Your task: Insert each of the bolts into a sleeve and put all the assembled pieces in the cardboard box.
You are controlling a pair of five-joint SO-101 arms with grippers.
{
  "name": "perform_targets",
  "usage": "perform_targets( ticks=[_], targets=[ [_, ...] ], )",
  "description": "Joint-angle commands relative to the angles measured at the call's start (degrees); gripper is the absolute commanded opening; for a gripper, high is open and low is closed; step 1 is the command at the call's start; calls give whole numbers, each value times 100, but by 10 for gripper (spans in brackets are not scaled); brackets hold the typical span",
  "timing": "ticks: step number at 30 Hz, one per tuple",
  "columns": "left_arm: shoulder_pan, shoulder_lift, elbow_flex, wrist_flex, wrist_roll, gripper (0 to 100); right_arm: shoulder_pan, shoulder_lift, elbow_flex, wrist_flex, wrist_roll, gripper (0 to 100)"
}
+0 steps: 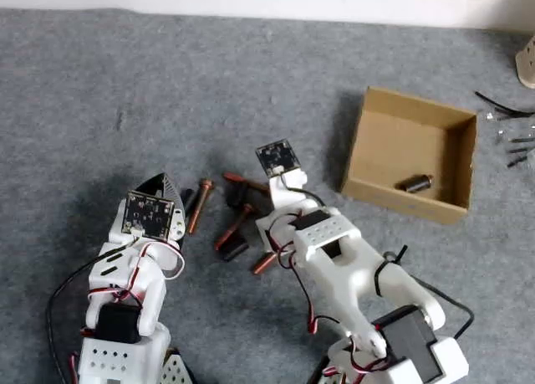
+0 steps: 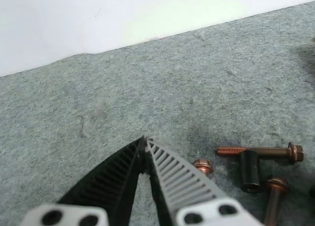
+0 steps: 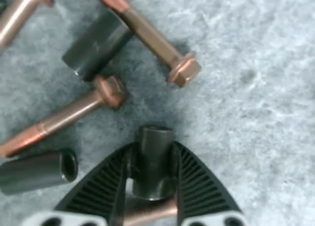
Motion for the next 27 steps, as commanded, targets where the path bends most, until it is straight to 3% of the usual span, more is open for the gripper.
perform_targets(
  ticks=[1,10,18,27],
  targets=[
    [-31,-66,119,-9,0,7,-13,-840,-13,84,88,4],
    [-22,-66,119,-9,0,7,-13,-3512,1877,-927,800,4],
    [-48,-66,119,-9,9,7,-13,-5710,3284,-1710,835,4],
    [-48,-48,119,-202,35,7,40,-7415,4145,-1719,835,4]
  ],
)
